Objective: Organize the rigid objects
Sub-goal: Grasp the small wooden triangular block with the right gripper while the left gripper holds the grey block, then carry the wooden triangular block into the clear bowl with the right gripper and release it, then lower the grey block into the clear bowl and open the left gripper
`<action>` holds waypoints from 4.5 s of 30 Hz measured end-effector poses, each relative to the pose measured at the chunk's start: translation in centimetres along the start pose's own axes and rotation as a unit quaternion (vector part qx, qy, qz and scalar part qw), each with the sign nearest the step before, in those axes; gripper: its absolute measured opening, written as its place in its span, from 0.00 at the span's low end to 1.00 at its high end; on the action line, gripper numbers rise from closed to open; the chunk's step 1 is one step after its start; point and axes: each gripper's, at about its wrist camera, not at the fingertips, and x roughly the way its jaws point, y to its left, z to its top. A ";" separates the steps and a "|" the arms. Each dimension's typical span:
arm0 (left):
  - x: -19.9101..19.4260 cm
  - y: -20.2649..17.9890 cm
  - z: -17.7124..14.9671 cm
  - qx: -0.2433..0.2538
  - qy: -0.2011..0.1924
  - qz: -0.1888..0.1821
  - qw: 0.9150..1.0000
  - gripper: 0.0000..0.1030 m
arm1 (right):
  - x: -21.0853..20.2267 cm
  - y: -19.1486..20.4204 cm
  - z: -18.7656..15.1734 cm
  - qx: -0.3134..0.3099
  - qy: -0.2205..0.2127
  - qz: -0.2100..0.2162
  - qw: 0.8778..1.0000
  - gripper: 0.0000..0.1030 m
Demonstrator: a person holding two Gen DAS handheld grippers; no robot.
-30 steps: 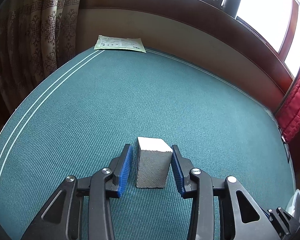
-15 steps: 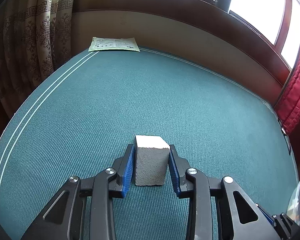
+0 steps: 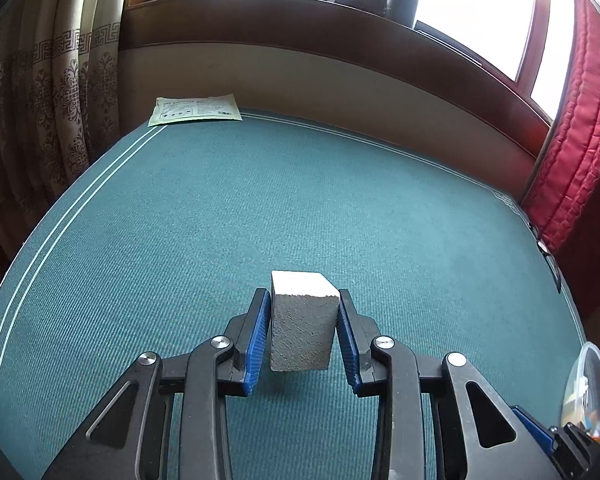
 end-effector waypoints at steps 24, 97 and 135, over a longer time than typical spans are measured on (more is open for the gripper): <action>-0.6 -1.9 -0.6 0.025 -0.001 -0.017 1.000 0.33 | 1.7 0.2 -0.8 -0.005 0.026 0.019 0.999 0.51; -5.4 -11.2 -6.2 0.138 0.024 -0.103 0.985 0.33 | -14.4 -17.9 -7.6 0.216 -0.096 -0.182 0.954 0.60; -9.8 -30.2 -10.7 0.267 0.057 -0.222 0.936 0.33 | -18.0 -24.0 -10.7 0.219 -0.140 -0.193 0.946 0.76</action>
